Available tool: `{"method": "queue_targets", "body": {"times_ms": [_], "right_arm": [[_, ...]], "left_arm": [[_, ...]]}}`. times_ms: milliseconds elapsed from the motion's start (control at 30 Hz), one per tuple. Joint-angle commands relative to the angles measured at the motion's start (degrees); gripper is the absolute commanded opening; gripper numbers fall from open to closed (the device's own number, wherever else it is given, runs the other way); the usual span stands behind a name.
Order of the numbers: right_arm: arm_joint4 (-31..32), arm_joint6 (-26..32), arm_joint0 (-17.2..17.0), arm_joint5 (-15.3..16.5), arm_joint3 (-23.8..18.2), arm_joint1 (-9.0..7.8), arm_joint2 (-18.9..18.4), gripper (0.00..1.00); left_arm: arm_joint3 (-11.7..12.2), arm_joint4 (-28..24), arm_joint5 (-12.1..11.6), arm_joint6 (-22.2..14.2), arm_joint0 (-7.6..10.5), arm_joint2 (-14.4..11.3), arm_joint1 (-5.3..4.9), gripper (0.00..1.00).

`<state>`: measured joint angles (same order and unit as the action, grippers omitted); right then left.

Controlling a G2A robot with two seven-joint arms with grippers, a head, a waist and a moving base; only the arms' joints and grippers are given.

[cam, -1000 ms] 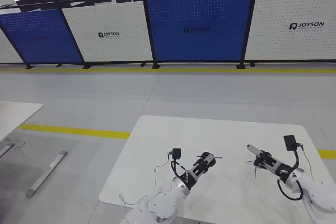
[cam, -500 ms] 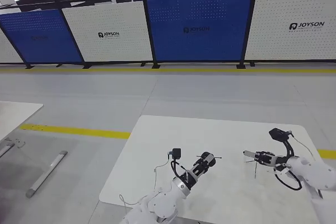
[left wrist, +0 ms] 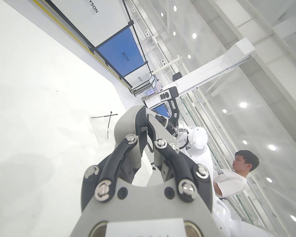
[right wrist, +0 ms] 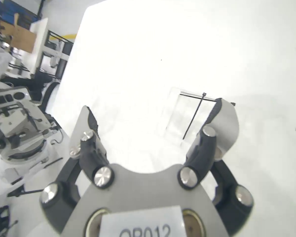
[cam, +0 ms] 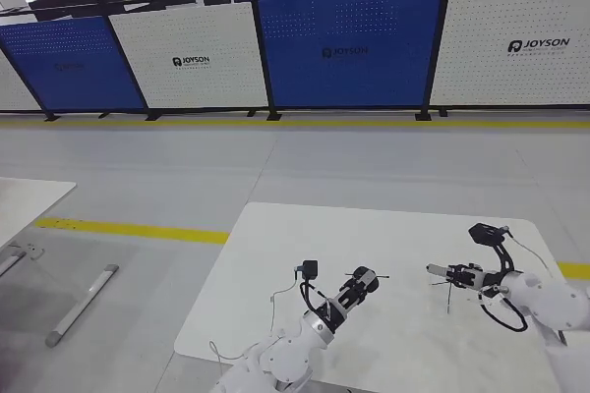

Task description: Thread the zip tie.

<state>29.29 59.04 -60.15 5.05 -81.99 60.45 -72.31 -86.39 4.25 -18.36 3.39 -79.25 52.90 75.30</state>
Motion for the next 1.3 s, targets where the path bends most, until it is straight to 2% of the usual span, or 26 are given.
{"method": "queue_targets", "body": {"times_ms": [0,67,100,200,267,600,767,800,833,900,1267], "right_arm": [[2.7,4.7,1.9,2.6,-0.1,-0.41,0.1,1.00],[5.3,9.8,3.8,3.7,0.2,-0.67,1.0,1.00],[5.4,10.6,5.3,2.5,1.1,-0.63,1.1,1.00],[5.5,13.4,7.9,6.1,3.0,-0.50,3.1,1.00],[6.1,13.5,9.3,6.6,4.3,-0.36,4.1,1.00],[5.9,12.9,8.9,6.5,4.4,-0.36,4.1,1.00],[1.7,15.7,9.0,10.6,3.7,-0.49,4.6,1.00],[-1.0,17.8,9.4,11.4,3.7,-0.40,5.1,1.00],[-2.5,19.8,10.2,11.3,4.0,-0.34,5.4,1.00],[-0.9,20.6,12.4,8.8,4.6,-0.19,7.1,1.00],[-2.3,19.8,11.7,8.7,5.5,-0.17,7.3,1.00]], "left_arm": [[0.0,0.0,0.0,0.0,0.00,0.0,0.00,0.00],[0.0,0.0,0.0,0.0,0.00,0.0,0.00,0.00],[0.0,0.0,0.0,0.0,0.00,0.0,0.00,0.00],[0.0,0.0,0.0,0.0,0.00,0.0,0.00,0.00],[0.0,0.0,0.0,0.0,0.00,0.0,0.00,0.00],[0.0,0.0,0.0,0.0,0.00,0.0,0.00,0.00],[0.0,0.0,0.0,0.0,0.00,0.0,0.00,0.00],[0.0,0.0,0.0,0.0,0.00,0.0,0.00,0.00],[0.0,0.0,0.0,0.0,0.00,0.0,0.00,0.00],[0.0,0.0,0.0,0.0,0.00,0.0,0.00,0.00],[0.0,0.0,0.0,0.0,0.00,0.0,0.00,0.00]]}}
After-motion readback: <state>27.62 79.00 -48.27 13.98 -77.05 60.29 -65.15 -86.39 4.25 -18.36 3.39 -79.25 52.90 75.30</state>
